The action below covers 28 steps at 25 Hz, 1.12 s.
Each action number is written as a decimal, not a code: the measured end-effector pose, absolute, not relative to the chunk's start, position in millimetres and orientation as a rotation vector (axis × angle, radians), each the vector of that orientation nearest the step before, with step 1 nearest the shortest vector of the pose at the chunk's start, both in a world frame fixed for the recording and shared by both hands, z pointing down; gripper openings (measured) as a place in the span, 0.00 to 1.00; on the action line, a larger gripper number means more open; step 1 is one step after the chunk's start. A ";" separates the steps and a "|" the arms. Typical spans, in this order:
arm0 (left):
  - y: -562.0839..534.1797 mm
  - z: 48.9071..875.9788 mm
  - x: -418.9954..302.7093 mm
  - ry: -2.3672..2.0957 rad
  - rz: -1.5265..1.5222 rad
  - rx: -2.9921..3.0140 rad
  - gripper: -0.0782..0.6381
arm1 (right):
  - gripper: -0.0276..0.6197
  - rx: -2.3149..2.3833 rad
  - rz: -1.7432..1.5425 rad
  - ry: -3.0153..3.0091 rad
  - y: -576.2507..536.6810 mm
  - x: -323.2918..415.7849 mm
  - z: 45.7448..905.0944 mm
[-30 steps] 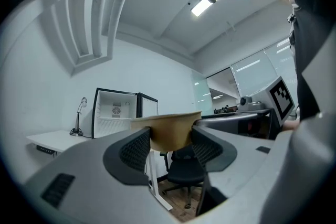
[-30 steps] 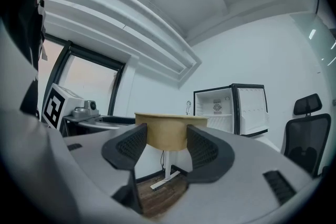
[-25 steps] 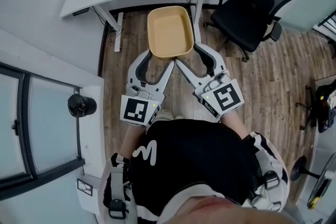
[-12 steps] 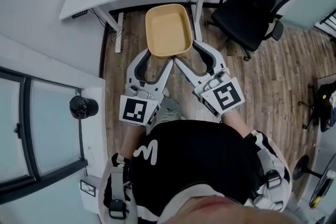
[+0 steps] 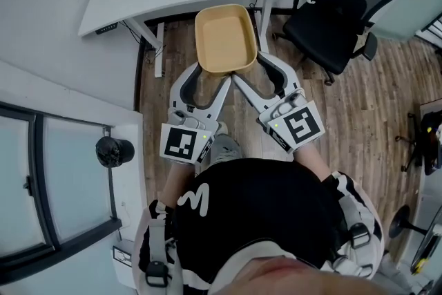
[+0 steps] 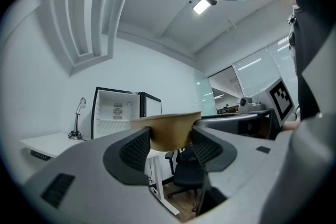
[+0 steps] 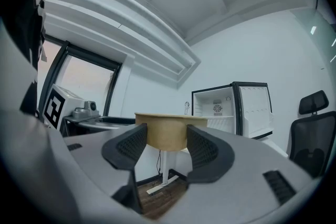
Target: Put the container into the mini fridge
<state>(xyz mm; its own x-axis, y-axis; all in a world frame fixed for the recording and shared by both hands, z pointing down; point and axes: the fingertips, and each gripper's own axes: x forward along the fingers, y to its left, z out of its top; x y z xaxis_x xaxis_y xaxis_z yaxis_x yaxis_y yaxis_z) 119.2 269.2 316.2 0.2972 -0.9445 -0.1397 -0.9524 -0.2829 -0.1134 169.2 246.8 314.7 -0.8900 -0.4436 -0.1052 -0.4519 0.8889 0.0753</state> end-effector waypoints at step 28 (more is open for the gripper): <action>144.4 300.1 7.0 1.678 0.056 -2.458 0.46 | 0.43 -0.810 0.113 2.948 125.5 58.6 299.4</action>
